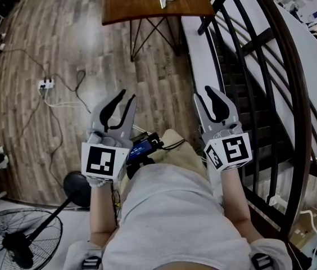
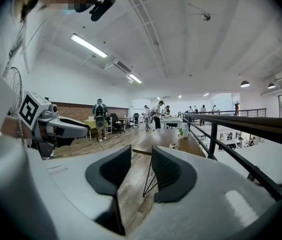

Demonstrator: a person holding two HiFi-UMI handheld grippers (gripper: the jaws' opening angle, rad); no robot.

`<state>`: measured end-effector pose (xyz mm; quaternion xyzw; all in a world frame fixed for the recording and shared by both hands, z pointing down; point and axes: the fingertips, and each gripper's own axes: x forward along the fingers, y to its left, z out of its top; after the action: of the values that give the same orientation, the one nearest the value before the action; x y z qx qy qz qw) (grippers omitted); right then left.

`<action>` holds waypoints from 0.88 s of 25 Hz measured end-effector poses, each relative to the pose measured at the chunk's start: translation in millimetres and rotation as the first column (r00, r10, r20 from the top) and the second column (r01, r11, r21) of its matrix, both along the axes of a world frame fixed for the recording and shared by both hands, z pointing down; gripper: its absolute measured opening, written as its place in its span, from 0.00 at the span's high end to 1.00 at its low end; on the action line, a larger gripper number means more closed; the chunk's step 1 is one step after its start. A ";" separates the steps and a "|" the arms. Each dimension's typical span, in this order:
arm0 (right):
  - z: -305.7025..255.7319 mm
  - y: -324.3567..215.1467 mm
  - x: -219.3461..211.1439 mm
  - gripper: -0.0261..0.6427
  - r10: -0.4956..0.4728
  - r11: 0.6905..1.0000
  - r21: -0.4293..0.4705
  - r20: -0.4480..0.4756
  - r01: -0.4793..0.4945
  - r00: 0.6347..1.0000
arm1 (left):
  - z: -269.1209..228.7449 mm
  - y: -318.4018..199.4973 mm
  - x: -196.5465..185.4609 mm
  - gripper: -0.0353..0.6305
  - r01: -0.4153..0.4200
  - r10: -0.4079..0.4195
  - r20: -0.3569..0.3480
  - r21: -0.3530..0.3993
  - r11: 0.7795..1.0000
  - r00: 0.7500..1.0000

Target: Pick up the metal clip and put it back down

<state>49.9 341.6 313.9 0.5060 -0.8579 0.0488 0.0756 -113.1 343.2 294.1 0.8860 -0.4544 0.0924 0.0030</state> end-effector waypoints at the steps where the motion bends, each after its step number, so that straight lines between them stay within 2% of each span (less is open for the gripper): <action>1: 0.9 0.3 -0.2 0.78 0.003 1.000 -0.001 -0.002 -0.003 1.000 | 0.3 -0.8 -0.9 0.82 -0.003 0.003 0.004 0.003 1.000 1.000; 11: 2.2 -12.5 0.7 0.77 -0.004 1.000 0.000 -0.014 0.004 1.000 | 0.9 -10.7 2.2 0.82 0.001 -0.001 -0.018 0.011 1.000 1.000; 22: 2.9 -68.9 -2.2 0.77 -0.044 0.999 -0.009 -0.014 0.044 0.999 | -0.2 -58.1 0.1 0.82 0.036 -0.036 -0.031 0.002 0.999 0.999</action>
<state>47.8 272.7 316.8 0.4868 -0.8681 0.0474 0.0851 -113.0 285.0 293.9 0.8790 -0.4703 0.0780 0.0108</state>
